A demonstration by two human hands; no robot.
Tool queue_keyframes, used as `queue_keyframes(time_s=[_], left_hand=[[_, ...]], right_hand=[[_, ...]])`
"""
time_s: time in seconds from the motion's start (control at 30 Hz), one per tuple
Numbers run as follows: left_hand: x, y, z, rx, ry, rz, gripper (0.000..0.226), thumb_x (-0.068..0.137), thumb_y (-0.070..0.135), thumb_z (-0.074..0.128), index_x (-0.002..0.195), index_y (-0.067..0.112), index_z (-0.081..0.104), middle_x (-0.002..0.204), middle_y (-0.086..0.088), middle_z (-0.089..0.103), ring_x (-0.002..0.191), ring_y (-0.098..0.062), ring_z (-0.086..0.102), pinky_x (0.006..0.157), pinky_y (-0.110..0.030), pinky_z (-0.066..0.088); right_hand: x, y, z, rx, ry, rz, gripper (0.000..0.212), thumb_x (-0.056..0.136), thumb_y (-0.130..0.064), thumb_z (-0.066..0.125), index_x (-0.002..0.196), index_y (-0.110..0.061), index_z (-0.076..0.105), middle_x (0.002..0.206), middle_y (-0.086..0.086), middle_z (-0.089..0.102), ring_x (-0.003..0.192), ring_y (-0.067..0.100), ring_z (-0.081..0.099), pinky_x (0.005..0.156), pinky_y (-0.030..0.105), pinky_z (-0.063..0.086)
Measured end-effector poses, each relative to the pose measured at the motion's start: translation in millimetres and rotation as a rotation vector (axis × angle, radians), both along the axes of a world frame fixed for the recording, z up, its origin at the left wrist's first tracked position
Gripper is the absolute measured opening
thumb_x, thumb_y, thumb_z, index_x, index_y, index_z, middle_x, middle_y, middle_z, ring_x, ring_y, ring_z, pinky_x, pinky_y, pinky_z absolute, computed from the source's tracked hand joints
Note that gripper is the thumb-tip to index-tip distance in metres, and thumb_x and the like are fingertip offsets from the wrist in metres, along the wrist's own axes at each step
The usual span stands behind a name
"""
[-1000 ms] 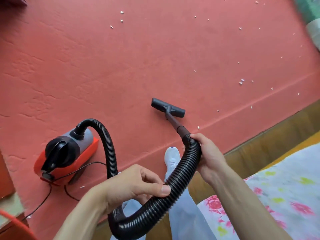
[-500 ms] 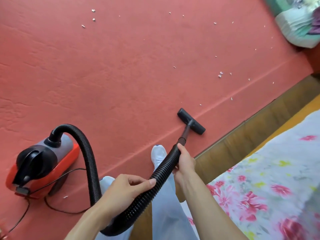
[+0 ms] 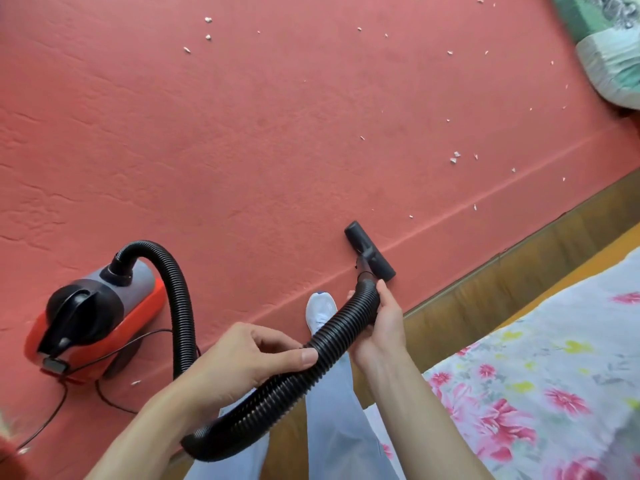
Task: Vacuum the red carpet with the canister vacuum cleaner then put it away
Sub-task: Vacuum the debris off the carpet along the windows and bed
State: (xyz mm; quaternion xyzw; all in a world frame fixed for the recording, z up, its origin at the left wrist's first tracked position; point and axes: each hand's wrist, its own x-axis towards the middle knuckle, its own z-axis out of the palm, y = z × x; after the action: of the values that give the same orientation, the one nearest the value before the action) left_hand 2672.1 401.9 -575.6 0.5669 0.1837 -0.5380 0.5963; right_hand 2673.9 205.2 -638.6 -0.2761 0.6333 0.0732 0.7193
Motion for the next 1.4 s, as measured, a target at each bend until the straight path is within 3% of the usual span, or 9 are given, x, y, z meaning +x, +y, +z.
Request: queue_keyframes(time_s=[0.17,0.27,0.4,0.63,0.77,0.9,1.1,1.27,1.4], left_hand=[[-6.2,-23.2,-19.6,0.119,-0.038,0.022,0.022,0.081,0.046,0.078,0.086,0.025,0.083,0.072,-0.002,0.076,0.059,-0.017,0.066,0.058,-0.032,0.056],[-11.2,-52.1,-35.6,0.122,-0.036,0.032,0.020,0.079,0.047,0.080,0.089,0.030,0.082,0.082,-0.004,0.079,0.070,-0.025,0.074,0.071,-0.045,0.061],[-1.8,-82.3,-46.6,0.102,-0.035,0.020,0.019,0.082,0.044,0.080,0.090,0.027,0.081,0.084,-0.004,0.078,0.064,-0.018,0.070,0.065,-0.036,0.059],[27.4,-110.3,-47.6,0.108,-0.087,0.018,0.020,0.086,0.044,0.076,0.090,0.025,0.079,0.080,0.002,0.076,0.058,-0.010,0.066,0.056,-0.025,0.051],[42.0,-124.2,-51.1,0.126,-0.083,0.067,0.026,0.079,0.044,0.082,0.093,0.024,0.077,0.077,0.001,0.077,0.058,-0.014,0.069,0.056,-0.029,0.056],[55.2,-141.9,-59.9,0.165,-0.104,0.090,0.030,0.075,0.044,0.085,0.095,0.025,0.075,0.079,0.001,0.078,0.064,-0.015,0.073,0.057,-0.031,0.058],[74.1,-175.4,-73.3,0.215,-0.132,0.074,0.029,0.073,0.045,0.086,0.092,0.027,0.074,0.076,0.005,0.076,0.067,-0.017,0.075,0.071,-0.044,0.064],[90.0,-186.4,-78.3,0.220,-0.155,0.081,0.031,0.072,0.049,0.086,0.090,0.028,0.073,0.071,0.010,0.073,0.064,-0.011,0.073,0.069,-0.038,0.062],[87.2,-175.9,-75.2,0.184,-0.110,0.135,0.033,0.072,0.044,0.087,0.093,0.024,0.073,0.078,0.002,0.076,0.067,-0.018,0.075,0.068,-0.042,0.062]], right_hand=[[10.8,-19.3,-41.4,-0.050,0.011,0.012,0.030,0.091,-0.036,0.062,0.096,-0.007,0.055,0.074,0.009,0.052,0.049,0.020,0.056,0.046,0.025,0.050],[18.8,-44.0,-56.4,-0.078,0.002,0.058,0.031,0.095,-0.040,0.055,0.085,-0.011,0.056,0.071,0.006,0.054,0.054,0.015,0.052,0.049,0.023,0.045],[29.1,-77.3,-50.3,-0.099,-0.009,0.097,0.036,0.098,-0.038,0.052,0.087,-0.005,0.058,0.072,0.008,0.056,0.054,0.015,0.053,0.045,0.019,0.048],[48.5,-120.5,-62.5,-0.117,0.001,0.150,0.045,0.093,-0.033,0.062,0.120,0.001,0.059,0.086,0.011,0.063,0.065,0.018,0.059,0.054,0.026,0.053],[73.7,-131.1,-78.5,-0.161,0.036,0.149,0.052,0.085,-0.028,0.069,0.127,0.000,0.058,0.097,0.012,0.063,0.070,0.021,0.062,0.057,0.029,0.054],[97.1,-144.4,-88.4,-0.217,0.048,0.168,0.052,0.084,-0.027,0.071,0.127,-0.001,0.057,0.094,0.011,0.063,0.068,0.022,0.063,0.053,0.030,0.054],[116.8,-179.7,-95.6,-0.234,0.044,0.203,0.052,0.086,-0.030,0.070,0.127,-0.001,0.058,0.095,0.013,0.064,0.071,0.022,0.064,0.055,0.030,0.056],[130.7,-193.3,-96.0,-0.208,0.026,0.242,0.050,0.088,-0.031,0.067,0.127,0.000,0.059,0.102,0.014,0.065,0.079,0.024,0.063,0.057,0.030,0.056],[140.9,-179.3,-88.0,-0.181,0.044,0.310,0.050,0.090,-0.029,0.064,0.128,0.002,0.057,0.106,0.014,0.061,0.080,0.024,0.061,0.052,0.029,0.056]])
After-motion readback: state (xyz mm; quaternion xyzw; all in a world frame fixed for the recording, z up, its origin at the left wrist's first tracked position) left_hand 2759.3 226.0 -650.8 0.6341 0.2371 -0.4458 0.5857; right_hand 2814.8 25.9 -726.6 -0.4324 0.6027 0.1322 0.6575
